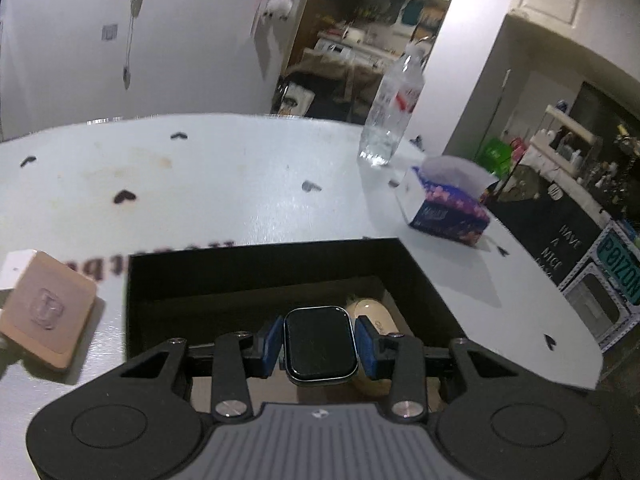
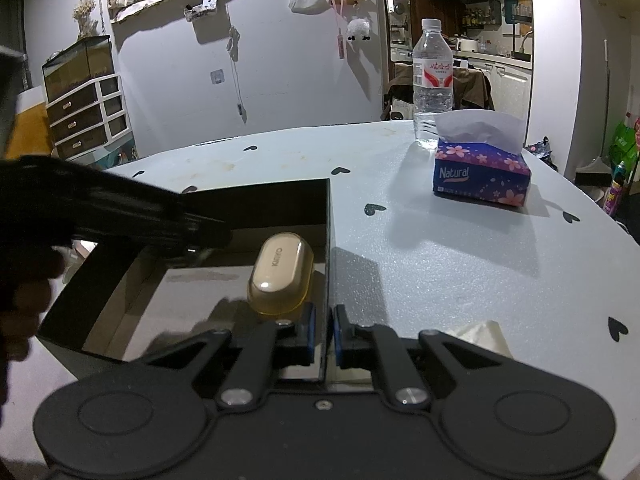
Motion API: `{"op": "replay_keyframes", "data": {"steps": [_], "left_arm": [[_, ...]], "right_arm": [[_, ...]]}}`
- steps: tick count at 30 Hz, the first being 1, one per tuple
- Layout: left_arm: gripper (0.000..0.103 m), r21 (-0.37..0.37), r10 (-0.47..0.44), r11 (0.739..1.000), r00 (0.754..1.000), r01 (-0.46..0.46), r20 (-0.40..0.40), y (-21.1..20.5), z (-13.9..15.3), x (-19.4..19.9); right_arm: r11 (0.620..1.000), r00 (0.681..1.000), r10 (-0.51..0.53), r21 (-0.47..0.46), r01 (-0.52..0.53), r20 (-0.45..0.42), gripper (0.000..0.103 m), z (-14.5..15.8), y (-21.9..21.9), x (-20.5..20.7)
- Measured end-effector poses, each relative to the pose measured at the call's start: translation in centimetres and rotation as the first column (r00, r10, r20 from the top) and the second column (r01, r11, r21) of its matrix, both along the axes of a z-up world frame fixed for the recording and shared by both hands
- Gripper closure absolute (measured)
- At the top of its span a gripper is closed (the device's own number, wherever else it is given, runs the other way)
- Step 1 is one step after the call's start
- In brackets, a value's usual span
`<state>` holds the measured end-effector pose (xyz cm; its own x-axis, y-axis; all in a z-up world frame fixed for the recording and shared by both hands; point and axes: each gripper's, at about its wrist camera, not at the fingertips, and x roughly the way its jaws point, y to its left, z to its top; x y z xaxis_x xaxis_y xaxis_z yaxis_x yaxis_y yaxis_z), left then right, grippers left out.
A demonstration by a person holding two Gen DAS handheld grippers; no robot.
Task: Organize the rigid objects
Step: 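Carry the smartwatch into the black box beside the earbud case and release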
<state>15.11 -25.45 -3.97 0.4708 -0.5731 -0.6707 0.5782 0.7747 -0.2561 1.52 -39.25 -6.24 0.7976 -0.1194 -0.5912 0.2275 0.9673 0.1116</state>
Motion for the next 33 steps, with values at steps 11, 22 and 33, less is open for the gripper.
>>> {"op": "replay_keyframes", "data": {"steps": [11,22,33], "left_arm": [[0.062,0.058,0.076,0.996,0.996,-0.073,-0.052,-2.5,-1.7,2.6],[0.045,0.002,0.064,0.998,0.994,-0.064,-0.092,-1.4,-1.1,2.4],[0.032,-0.001,0.023,1.000,0.998,-0.024,-0.055,-0.1,0.0,0.0]], "right_arm": [[1.000,1.000,0.002,0.004,-0.002,-0.001,0.094,0.0,0.0,0.0],[1.000,1.000,0.002,0.008,-0.002,-0.003,0.094,0.1,0.0,0.0],[1.000,1.000,0.001,0.008,-0.001,-0.004,0.094,0.1,0.0,0.0]]}}
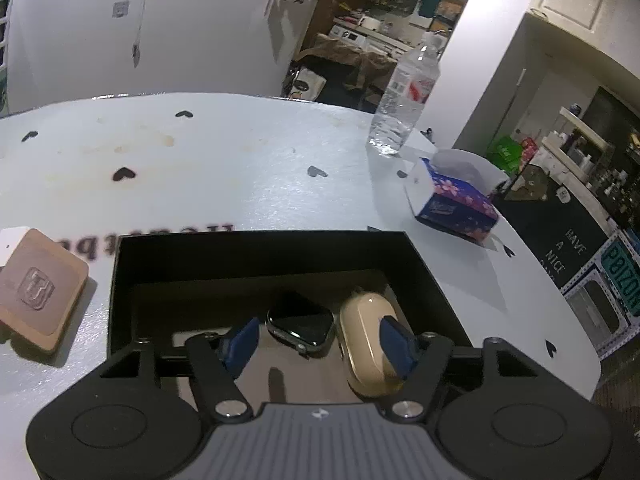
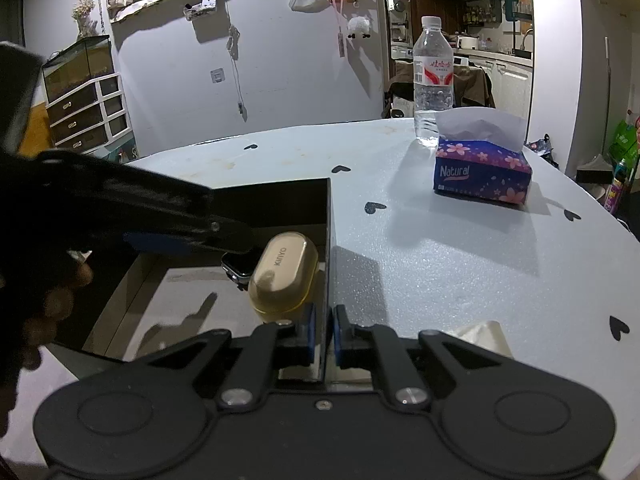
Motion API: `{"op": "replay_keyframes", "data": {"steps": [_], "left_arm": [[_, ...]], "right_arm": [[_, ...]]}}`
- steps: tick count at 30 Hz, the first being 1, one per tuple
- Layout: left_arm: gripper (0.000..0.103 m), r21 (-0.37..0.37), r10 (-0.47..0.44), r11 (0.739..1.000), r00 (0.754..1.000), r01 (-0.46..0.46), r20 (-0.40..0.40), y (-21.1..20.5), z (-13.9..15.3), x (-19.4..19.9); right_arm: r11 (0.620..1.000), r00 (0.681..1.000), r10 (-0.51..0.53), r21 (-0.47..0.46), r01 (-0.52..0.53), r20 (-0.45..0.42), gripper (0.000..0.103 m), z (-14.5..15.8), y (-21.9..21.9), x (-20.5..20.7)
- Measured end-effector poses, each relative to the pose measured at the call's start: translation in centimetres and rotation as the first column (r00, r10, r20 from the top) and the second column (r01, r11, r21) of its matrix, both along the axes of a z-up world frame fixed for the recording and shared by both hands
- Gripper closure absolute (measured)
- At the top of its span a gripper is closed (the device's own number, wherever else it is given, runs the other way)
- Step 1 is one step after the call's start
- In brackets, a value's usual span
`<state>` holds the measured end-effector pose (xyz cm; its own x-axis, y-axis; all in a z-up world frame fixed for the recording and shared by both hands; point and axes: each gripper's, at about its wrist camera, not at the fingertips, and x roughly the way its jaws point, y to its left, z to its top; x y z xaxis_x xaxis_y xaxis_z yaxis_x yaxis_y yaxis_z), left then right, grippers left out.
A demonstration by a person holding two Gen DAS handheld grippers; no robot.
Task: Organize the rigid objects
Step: 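Carry the smartwatch into the black box beside the earbud case and release, then move the left gripper to the carved wooden block and grasp it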
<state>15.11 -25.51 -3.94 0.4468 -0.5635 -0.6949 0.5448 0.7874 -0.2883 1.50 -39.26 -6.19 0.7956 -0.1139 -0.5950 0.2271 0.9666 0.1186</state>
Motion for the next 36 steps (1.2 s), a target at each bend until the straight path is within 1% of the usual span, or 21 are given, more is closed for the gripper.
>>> {"op": "replay_keyframes", "data": {"steps": [2,6,8,11,16,24,30,34,36], "left_arm": [[0.022,0.003,-0.003,1.000,1.000,0.003,0.018,0.5,0.4,-0.7],[0.013,0.004,-0.018,1.000,0.998,0.018,0.064,1.5,1.4,-2.2],[0.006,0.005,-0.017,1.000,0.996,0.016,0.090,2.1,1.9,-2.9],[0.001,0.006,-0.018,1.000,0.992,0.017,0.122,3.1,2.4,-4.0],[0.000,0.011,-0.002,1.000,0.991,0.000,0.131,5.2,2.6,-5.0],[0.000,0.021,0.071,0.997,0.983,-0.076,0.168,10.1,2.8,-5.9],[0.000,0.013,0.159,0.986,0.967,-0.165,0.200,15.1,2.7,-5.3],[0.000,0.011,0.255,0.965,0.946,-0.262,0.201,18.8,2.1,-4.1],[0.000,0.009,0.281,0.957,0.937,-0.289,0.208,20.6,1.8,-3.4]], "right_arm": [[1.000,1.000,0.000,0.000,0.000,0.000,0.094,0.0,0.0,0.0],[1.000,1.000,0.000,-0.001,0.000,0.000,0.094,0.0,0.0,0.0],[1.000,1.000,-0.002,-0.001,0.002,-0.001,0.094,0.0,0.0,0.0],[1.000,1.000,-0.003,-0.001,0.003,-0.002,0.094,-0.1,0.0,0.1],[1.000,1.000,-0.004,-0.002,0.004,-0.002,0.093,-0.1,0.0,0.1],[1.000,1.000,-0.005,-0.004,0.005,-0.003,0.093,-0.1,0.1,0.1],[1.000,1.000,-0.005,-0.008,0.005,-0.003,0.093,-0.1,0.1,0.1],[1.000,1.000,-0.007,-0.013,0.007,-0.004,0.093,-0.1,0.1,0.2],[1.000,1.000,-0.008,-0.015,0.008,-0.005,0.093,0.0,0.1,0.2]]}}
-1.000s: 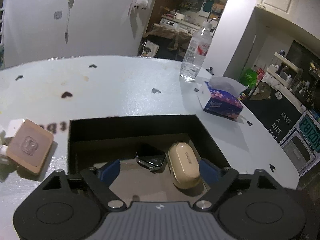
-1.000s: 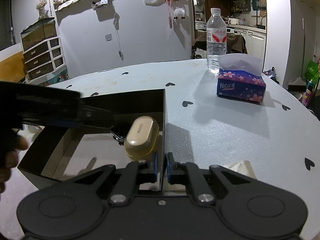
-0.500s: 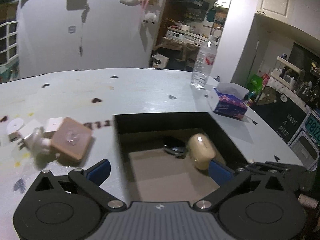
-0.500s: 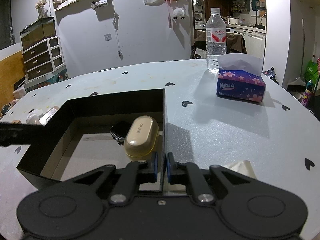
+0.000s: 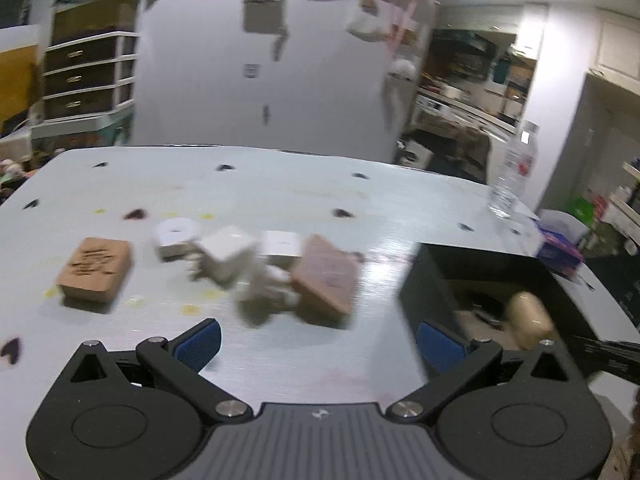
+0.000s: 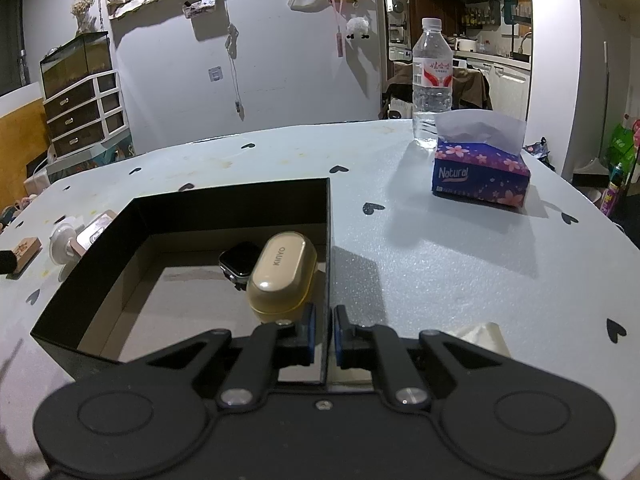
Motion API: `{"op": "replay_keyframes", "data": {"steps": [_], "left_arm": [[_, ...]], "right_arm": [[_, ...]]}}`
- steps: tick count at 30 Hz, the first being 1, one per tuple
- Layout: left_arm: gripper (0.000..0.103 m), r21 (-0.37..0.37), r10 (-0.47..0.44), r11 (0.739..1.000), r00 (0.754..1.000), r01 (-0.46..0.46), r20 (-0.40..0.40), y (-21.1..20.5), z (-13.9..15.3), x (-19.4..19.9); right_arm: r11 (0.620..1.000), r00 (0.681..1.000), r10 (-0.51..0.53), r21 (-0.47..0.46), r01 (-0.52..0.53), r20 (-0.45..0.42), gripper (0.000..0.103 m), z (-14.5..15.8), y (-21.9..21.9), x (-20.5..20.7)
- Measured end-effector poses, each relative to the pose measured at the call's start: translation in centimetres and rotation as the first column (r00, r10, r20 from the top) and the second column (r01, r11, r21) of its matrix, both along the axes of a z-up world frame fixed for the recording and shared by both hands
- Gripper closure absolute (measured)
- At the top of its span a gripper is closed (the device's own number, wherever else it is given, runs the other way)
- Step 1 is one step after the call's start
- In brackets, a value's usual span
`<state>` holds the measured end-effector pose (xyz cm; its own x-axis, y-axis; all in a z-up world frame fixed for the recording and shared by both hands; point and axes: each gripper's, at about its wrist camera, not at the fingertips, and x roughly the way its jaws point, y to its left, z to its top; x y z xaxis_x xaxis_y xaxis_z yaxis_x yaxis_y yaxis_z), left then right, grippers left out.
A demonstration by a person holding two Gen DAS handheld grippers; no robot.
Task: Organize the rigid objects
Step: 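Move the left gripper to the carved wooden block and grasp it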
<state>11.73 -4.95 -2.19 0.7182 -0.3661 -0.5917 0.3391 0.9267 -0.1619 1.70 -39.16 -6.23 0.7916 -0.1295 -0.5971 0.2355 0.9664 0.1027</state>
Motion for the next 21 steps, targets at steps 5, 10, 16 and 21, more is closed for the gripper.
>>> {"op": "replay_keyframes", "data": {"steps": [5,10,16,21], "left_arm": [[0.000,0.065,0.092,0.993,0.994,-0.096,0.058,3.8,-1.0,2.4],[0.000,0.108,0.186,0.976,0.981,-0.191,0.053,7.6,-1.9,6.5],[0.000,0.217,0.252,0.945,0.968,-0.245,-0.007,9.9,-3.4,11.7],[0.000,0.313,0.253,0.917,0.967,-0.246,0.018,9.8,-4.5,14.2]], "right_arm": [[1.000,1.000,0.001,-0.005,-0.001,-0.003,0.093,0.1,0.1,0.1],[1.000,1.000,-0.004,-0.024,0.004,-0.013,0.093,0.1,0.4,0.2],[1.000,1.000,-0.006,-0.023,0.006,-0.011,0.093,0.1,0.5,0.3],[1.000,1.000,-0.006,-0.029,0.006,-0.013,0.093,0.0,0.5,0.3]]}}
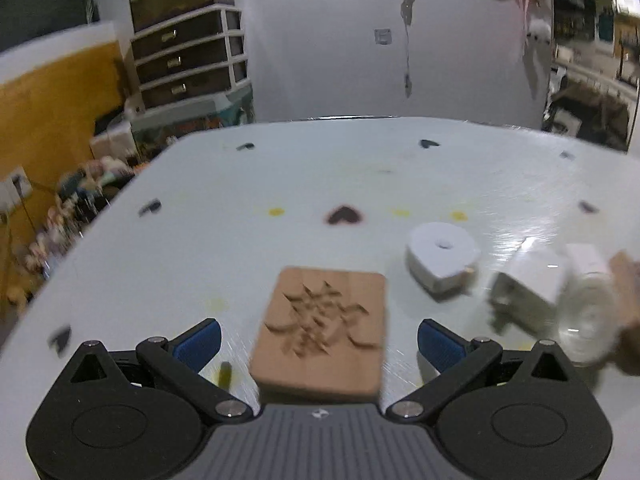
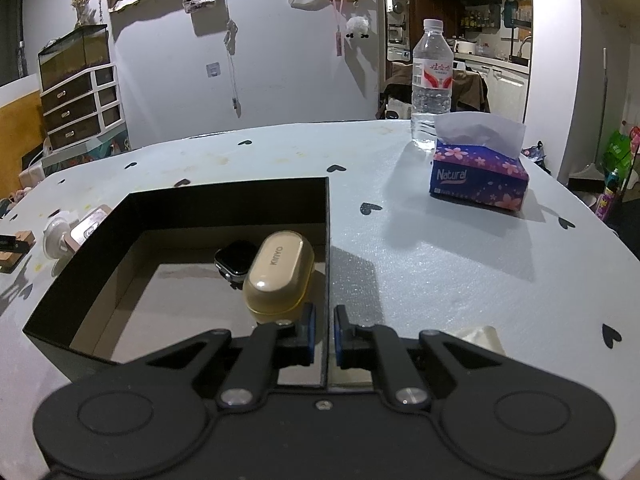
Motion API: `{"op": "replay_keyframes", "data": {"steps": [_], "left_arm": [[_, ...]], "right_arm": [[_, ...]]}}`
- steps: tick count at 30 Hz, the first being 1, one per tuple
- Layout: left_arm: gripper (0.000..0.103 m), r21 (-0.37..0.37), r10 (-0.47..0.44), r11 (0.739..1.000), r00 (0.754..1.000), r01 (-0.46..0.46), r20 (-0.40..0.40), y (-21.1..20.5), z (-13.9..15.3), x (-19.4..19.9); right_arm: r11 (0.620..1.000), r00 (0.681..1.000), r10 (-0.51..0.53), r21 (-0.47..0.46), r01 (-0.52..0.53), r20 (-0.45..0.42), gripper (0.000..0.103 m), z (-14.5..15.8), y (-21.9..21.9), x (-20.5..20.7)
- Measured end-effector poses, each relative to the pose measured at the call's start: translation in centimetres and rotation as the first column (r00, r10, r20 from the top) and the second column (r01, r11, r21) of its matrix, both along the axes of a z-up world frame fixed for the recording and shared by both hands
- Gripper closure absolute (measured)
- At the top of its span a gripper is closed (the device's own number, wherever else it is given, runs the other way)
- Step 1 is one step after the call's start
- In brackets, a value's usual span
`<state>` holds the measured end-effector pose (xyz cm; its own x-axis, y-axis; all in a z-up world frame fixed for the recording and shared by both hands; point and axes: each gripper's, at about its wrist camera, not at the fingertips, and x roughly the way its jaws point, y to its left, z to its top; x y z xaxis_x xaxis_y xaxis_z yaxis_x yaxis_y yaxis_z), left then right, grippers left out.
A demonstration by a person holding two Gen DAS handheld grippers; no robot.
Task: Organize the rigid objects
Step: 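Move the left gripper to the carved wooden block and grasp it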
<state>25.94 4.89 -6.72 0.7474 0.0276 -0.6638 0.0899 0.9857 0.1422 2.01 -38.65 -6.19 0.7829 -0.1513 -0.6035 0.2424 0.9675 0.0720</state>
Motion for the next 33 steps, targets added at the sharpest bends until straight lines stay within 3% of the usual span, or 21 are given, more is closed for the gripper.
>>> {"op": "replay_keyframes", "data": {"steps": [3,6,10,20,33], "left_arm": [[0.002,0.052,-0.015,0.999,1.000,0.014,0.012,-0.4,-0.3,0.9],[0.009,0.043,-0.033,0.999,0.999,0.033,0.002,-0.4,-0.1,1.4],[0.035,-0.009,-0.036,0.999,0.999,0.036,-0.038,-0.3,0.4,1.6],[0.036,-0.037,-0.016,0.999,0.999,0.015,-0.032,-0.3,0.5,0.4],[0.037,-0.172,-0.085,0.980,0.991,0.102,0.105,-1.0,3.9,-6.0]], "right_arm": [[1.000,1.000,-0.002,0.000,0.002,-0.001,0.093,0.0,0.0,0.0],[1.000,1.000,-0.006,-0.001,0.006,-0.003,0.093,0.0,0.0,0.1],[1.000,1.000,-0.007,-0.001,0.007,-0.003,0.093,0.0,-0.1,0.1],[1.000,1.000,-0.004,0.006,0.004,-0.001,0.093,-0.1,-0.2,0.1],[1.000,1.000,-0.003,0.014,0.003,0.002,0.093,-0.2,-0.4,0.0]]}}
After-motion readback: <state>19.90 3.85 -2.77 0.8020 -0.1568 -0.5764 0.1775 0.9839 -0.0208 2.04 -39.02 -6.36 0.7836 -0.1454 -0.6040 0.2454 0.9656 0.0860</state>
